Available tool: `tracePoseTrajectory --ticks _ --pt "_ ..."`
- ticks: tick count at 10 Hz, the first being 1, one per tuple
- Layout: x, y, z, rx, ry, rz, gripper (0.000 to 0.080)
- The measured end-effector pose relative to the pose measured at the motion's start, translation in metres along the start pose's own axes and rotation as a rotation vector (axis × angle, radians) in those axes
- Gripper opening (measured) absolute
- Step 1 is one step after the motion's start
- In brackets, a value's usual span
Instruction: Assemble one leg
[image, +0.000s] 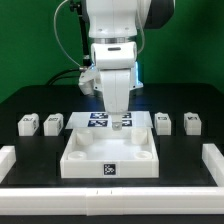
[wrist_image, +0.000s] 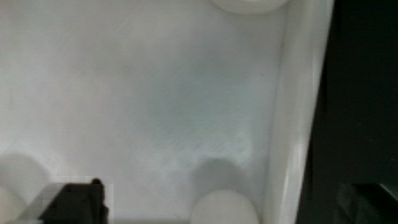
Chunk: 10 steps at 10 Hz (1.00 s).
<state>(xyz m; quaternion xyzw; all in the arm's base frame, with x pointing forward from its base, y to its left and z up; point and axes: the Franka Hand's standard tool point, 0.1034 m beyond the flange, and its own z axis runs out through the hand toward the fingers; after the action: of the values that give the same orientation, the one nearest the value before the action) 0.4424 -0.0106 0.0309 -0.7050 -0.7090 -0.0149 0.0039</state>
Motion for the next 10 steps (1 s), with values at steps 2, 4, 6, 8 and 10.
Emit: tracePoseTrajectory --ticks 2,4,6,8,10 --pt "-0.007 -0.010 0.019 0.019 0.009 0.021 0.0650" --pt "-0.006 -0.009 0.024 -0.007 0.013 0.038 0.0647" --pt "-0.007 -0.009 0.024 -0.005 0.013 0.039 0.0464" --pt "-0.007 -0.009 0.025 -0.005 0.013 0.039 0.0284" --pt "-0.007 -0.009 0.025 -0.005 0.013 0.039 0.0111"
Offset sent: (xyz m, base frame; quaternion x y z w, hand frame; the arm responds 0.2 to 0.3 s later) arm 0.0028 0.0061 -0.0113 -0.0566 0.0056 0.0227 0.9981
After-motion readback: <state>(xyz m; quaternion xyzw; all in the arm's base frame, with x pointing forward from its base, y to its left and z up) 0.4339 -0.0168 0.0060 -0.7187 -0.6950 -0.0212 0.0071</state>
